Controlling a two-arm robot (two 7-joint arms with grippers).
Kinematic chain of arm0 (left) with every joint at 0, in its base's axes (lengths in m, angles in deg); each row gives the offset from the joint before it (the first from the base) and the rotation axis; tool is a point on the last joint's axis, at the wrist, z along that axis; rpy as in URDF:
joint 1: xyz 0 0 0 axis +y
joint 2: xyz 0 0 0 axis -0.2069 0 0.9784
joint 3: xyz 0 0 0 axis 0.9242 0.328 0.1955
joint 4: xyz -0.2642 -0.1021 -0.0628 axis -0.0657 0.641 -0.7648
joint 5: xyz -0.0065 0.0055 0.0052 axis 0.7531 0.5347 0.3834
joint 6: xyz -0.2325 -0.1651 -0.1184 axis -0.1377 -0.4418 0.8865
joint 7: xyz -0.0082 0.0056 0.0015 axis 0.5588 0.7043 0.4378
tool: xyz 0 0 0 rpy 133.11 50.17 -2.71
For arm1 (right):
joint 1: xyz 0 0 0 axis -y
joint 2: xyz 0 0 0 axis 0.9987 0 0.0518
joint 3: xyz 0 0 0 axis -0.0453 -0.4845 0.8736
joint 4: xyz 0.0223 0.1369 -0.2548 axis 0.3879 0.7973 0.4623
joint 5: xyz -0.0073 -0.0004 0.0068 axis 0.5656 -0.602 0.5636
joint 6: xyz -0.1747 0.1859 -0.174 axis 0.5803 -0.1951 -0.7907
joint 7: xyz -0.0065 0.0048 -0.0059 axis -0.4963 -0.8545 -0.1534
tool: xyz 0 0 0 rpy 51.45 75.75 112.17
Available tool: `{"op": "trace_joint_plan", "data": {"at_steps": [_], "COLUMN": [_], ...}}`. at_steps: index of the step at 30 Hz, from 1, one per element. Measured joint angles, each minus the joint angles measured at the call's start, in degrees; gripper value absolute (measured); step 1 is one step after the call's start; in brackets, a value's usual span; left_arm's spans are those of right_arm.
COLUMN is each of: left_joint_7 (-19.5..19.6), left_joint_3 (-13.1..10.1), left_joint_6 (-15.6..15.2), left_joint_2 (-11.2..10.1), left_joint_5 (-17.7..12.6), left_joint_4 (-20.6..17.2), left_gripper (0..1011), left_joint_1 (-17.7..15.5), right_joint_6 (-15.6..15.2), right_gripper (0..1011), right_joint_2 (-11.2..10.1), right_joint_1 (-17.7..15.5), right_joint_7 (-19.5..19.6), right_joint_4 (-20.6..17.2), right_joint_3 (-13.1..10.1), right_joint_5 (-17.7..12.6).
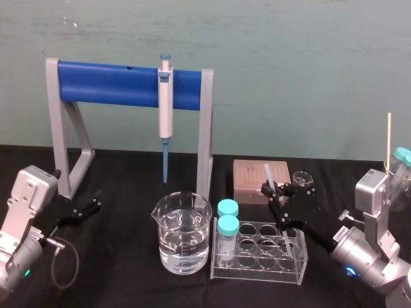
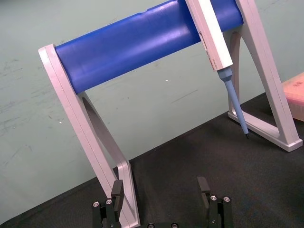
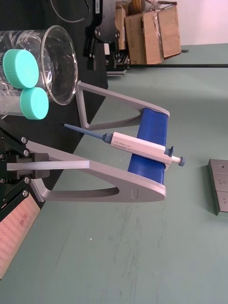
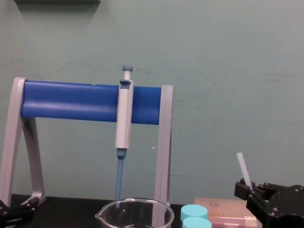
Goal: Pick up the stirring rod with one hand, then place it down.
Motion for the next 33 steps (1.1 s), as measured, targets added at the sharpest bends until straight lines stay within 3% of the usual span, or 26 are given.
{"op": "trace_joint_plan", "data": {"at_steps": [10,14,25,33], "left_joint_7": [0.00,0.00,0.00,0.00], "left_joint_3": [0.00,0.00,0.00,0.00], "left_joint_6": [0.00,0.00,0.00,0.00], "left_joint_2": [0.00,0.00,0.00,0.00], "left_joint_5": [0.00,0.00,0.00,0.00], "left_joint_4": [0.00,0.00,0.00,0.00], "left_gripper": [1001,1000,1001,1001], "left_joint_1": [0.00,0.00,0.00,0.00], "right_joint_6": [0.07,0.09,0.11,0.11], "right_gripper": [327,494,828,1003], "right_joint_2": [0.01,0.01,0.01,0.01], "right_joint_1": [0.00,0.00,0.00,0.00], "right_joint_7": [-0.08,-0.11,-0.13,-0.12], "right_joint_4": [0.00,0.00,0.00,0.00], "right_joint_3": [-0.03,-0.03,-0.03,-0.03], "right_joint_5": [-0.08,-0.09,-0.09,-0.09]}}
